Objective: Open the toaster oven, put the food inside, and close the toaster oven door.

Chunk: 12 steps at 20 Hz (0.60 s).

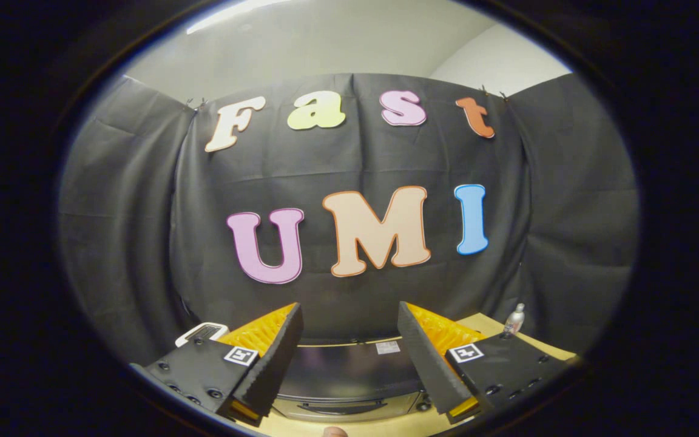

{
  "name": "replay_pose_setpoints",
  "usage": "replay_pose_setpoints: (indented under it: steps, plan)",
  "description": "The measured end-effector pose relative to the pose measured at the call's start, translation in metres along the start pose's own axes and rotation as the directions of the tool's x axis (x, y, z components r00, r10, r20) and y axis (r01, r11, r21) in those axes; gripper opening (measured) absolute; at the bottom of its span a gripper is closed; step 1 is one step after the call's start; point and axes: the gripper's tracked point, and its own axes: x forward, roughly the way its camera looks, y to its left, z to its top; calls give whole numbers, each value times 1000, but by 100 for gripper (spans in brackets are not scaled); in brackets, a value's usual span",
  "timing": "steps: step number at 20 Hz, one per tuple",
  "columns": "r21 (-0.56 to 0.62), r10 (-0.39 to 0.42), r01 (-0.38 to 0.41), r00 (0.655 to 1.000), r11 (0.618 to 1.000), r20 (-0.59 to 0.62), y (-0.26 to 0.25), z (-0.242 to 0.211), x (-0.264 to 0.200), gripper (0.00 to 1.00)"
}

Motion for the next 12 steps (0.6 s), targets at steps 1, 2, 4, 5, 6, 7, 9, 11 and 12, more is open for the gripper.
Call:
replay_pose_setpoints:
  steps: [1, 2, 4, 5, 6, 7, 9, 11, 12]
  plan:
    - [1, 2, -2, 1000, 1000, -4, 0, -1, 2, 98]
    - [3, 8, -8, 1000, 1000, -2, 4, -1, 3, 98]
    - [0, 14, -14, 1000, 1000, -2, 6, -2, 4, 98]
    - [-3, 14, -14, 1000, 1000, -3, 8, -2, 3, 98]
    - [-7, 15, -15, 1000, 1000, -3, 10, -3, 2, 98]
    - [-9, 15, -15, 1000, 1000, -3, 11, -4, 1, 98]
    - [-11, 22, -22, 1000, 1000, -3, 16, -5, -2, 98]
    - [-18, 27, -27, 1000, 999, -5, 19, -8, -5, 98]
    - [-19, 29, -29, 1000, 999, -3, 21, -8, -6, 98]
